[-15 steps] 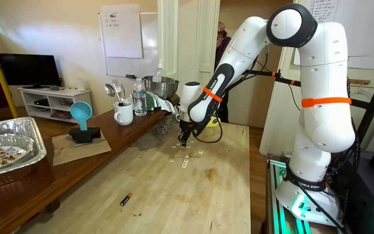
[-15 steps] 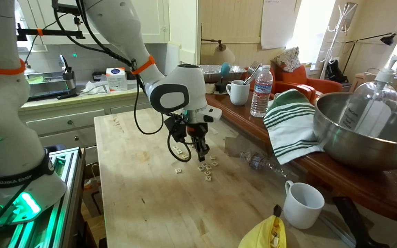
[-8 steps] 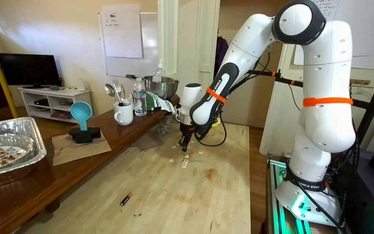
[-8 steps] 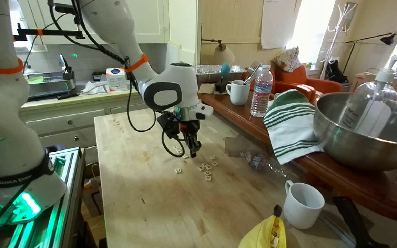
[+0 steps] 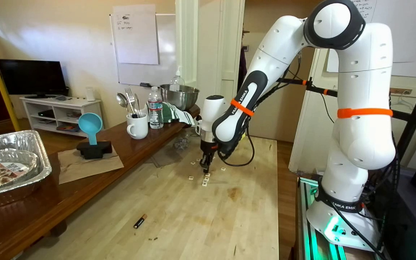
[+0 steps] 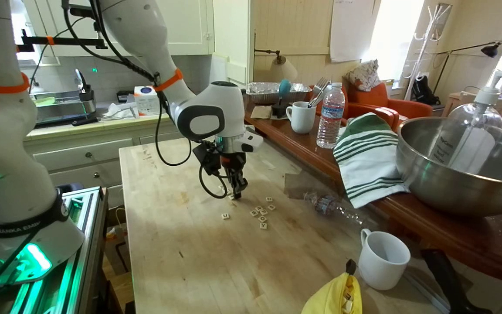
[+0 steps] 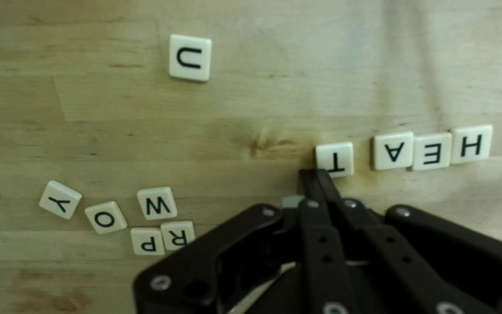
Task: Remove the letter R from the pile of letters on the left
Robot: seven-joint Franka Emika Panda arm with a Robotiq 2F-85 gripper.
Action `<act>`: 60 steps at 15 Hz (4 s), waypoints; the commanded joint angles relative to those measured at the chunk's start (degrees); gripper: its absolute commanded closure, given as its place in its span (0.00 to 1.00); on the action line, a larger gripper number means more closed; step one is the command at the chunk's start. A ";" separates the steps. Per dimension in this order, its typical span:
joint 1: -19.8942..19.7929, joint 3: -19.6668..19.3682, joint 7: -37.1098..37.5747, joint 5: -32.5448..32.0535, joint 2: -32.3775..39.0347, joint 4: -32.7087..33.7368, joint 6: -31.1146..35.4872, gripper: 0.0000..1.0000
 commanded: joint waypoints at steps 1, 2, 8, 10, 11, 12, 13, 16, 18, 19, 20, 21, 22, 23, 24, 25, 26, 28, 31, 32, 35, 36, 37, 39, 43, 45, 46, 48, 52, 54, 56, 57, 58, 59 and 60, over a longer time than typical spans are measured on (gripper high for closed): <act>-0.32 0.65 -0.31 0.88 -1.18 -1.40 -0.64 1.00; -0.30 0.65 -0.22 0.86 -1.18 -1.44 -0.64 1.00; -0.32 0.89 -0.01 1.54 -1.28 -1.51 -0.76 1.00; -0.30 1.05 0.01 1.94 -1.27 -1.47 -0.88 1.00; -0.28 1.11 0.05 2.07 -1.25 -1.45 -0.85 1.00; -0.29 1.20 0.05 2.30 -1.22 -1.41 -0.87 1.00; -0.28 1.28 0.04 2.46 -1.21 -1.39 -0.88 1.00; -0.15 1.59 -0.01 2.81 -1.25 -1.39 -1.00 1.00; -0.08 1.75 0.00 2.84 -1.31 -1.44 -1.13 1.00; -0.06 1.82 0.02 2.83 -1.33 -1.46 -1.16 1.00; -0.09 1.84 0.04 2.84 -1.42 -1.47 -1.13 1.00; -0.19 1.91 -0.11 2.98 -1.61 -1.50 -1.13 1.00; -0.16 1.84 -0.01 2.85 -1.79 -1.57 -1.06 1.00; -0.12 1.79 0.01 2.68 -2.09 -1.70 -1.01 1.00; -0.02 1.68 0.15 2.41 -2.43 -1.83 -0.96 1.00; 0.07 1.58 0.29 2.12 -2.83 -1.96 -0.95 1.00; 0.16 1.50 0.38 1.89 -3.26 -2.07 -0.93 1.00; 0.28 1.46 0.53 1.63 -4.18 -2.27 -0.85 1.00; 0.07 2.27 -0.56 2.90 -4.41 -1.82 -0.22 1.00; -0.01 2.72 -1.20 3.57 -4.27 -1.63 0.27 1.00; -0.05 4.18 -3.01 5.52 -3.14 -0.50 1.08 1.00; -0.01 4.51 -3.41 5.85 -2.79 -0.14 1.05 1.00; -0.01 4.85 -3.86 6.22 -2.27 0.31 1.29 1.00; -0.05 5.29 -4.40 6.54 -1.33 1.17 1.66 1.00; -0.40 5.97 -5.67 7.41 0.97 3.14 2.60 1.00; -0.43 6.19 -5.96 7.59 2.07 4.04 2.76 1.00; -0.51 6.40 -6.20 7.81 2.60 4.55 2.68 1.00; -0.61 6.74 -6.65 7.97 3.79 5.37 2.81 1.00; -0.55 6.27 -6.05 6.84 6.08 6.71 3.17 1.00; -0.69 5.64 -5.66 6.23 7.03 7.17 3.09 1.00; -1.06 5.02 -5.62 5.95 7.36 7.46 3.15 1.00; -1.16 4.44 -5.26 5.62 7.21 7.34 3.02 1.00; -1.34 3.90 -5.15 5.33 7.09 7.22 3.06 1.00; -1.25 2.93 -4.52 4.63 6.80 6.96 3.01 1.00; -1.38 1.87 -4.20 3.98 6.48 6.47 3.27 1.00</act>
